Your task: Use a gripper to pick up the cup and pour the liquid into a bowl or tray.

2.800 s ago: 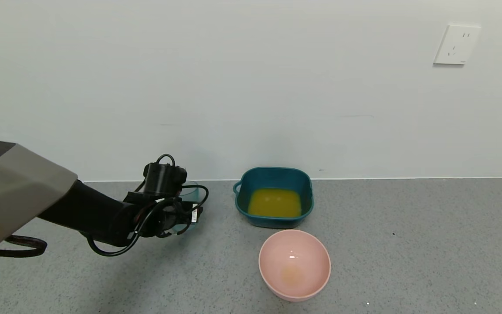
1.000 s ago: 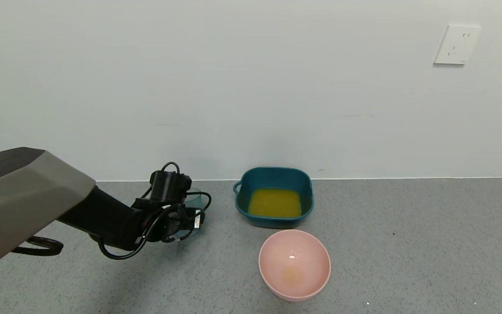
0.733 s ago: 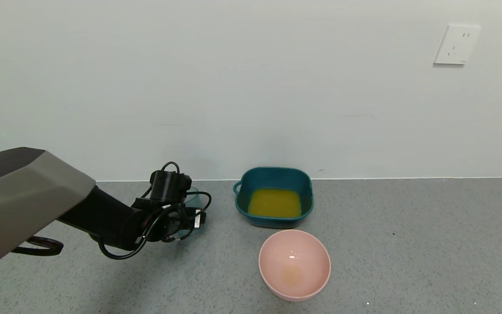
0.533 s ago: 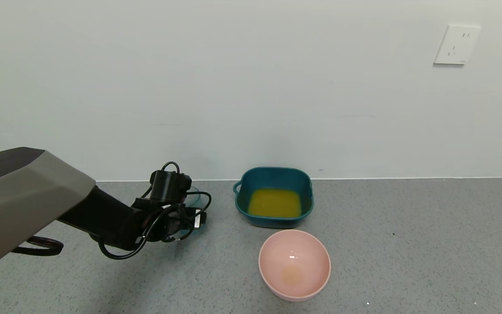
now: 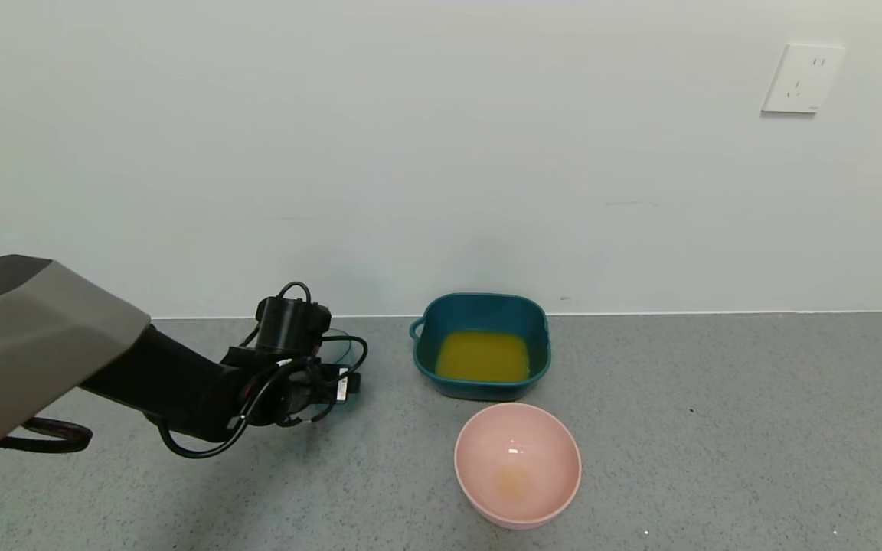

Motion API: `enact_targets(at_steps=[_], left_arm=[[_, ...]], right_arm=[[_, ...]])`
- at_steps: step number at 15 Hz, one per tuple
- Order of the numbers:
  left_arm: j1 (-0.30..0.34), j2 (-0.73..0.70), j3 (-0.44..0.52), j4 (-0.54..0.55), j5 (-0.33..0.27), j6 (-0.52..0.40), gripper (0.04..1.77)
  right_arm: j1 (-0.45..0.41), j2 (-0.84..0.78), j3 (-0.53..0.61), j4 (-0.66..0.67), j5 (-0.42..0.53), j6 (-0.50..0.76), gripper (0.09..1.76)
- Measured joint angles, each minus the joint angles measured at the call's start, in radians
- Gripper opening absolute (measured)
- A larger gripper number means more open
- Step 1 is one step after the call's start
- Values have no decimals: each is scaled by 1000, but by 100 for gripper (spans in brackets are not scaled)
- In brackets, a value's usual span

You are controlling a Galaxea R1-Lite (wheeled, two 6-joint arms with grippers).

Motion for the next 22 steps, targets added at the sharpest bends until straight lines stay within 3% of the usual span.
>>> enact_targets(at_steps=[12,19,20,22], left_arm=[[-14,-255,216,9,0,-1,170],[-62,-467,367,-3,-8,-12,171],[-69,-497,387,-6,-26,-14,171],[-76,-548,414,-9,-132,-56,171]], right_arm=[[0,0,0,0,0,1,171],[0,0,0,0,0,0,171],[0,0,0,0,0,0,171],[0,0,0,0,0,1,171]])
